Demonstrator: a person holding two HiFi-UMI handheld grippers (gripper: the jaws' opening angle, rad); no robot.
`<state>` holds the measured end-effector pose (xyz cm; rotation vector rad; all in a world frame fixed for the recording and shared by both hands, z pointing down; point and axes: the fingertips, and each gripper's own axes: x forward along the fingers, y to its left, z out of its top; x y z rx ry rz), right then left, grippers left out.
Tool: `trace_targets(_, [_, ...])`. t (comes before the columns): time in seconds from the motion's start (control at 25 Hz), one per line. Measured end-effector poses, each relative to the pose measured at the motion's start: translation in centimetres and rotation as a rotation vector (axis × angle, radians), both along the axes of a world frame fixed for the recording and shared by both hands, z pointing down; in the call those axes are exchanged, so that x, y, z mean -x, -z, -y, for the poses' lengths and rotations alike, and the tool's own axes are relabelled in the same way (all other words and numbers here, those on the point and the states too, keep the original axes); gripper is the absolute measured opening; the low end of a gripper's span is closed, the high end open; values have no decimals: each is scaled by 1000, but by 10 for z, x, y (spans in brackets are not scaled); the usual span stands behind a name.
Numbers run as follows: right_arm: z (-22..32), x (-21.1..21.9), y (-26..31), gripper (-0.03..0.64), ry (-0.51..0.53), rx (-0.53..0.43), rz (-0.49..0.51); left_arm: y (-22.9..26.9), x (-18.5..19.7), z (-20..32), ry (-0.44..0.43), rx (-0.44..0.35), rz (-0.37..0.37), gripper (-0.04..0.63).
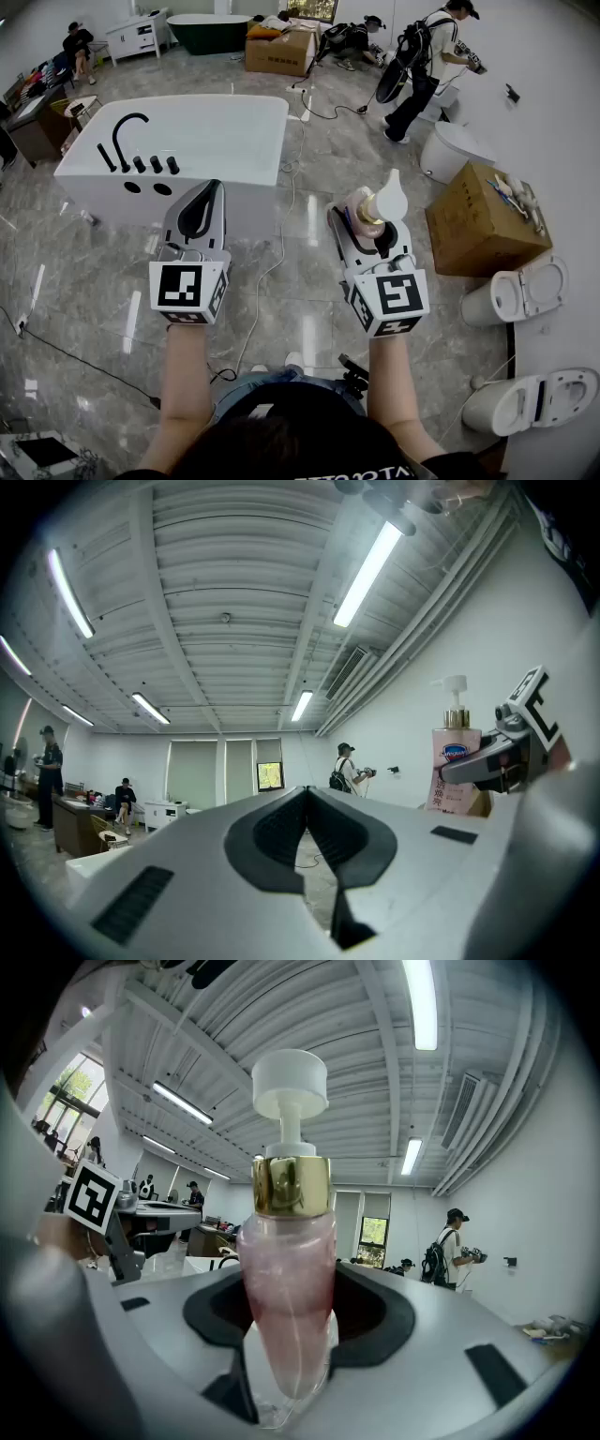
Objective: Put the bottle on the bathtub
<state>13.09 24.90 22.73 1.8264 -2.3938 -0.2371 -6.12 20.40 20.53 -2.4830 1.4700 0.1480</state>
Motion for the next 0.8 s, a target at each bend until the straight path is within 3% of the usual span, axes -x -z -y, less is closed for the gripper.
trace_targets(0.8, [20, 54, -17, 229, -15, 20, 73, -28, 76, 18, 21, 29, -5, 12])
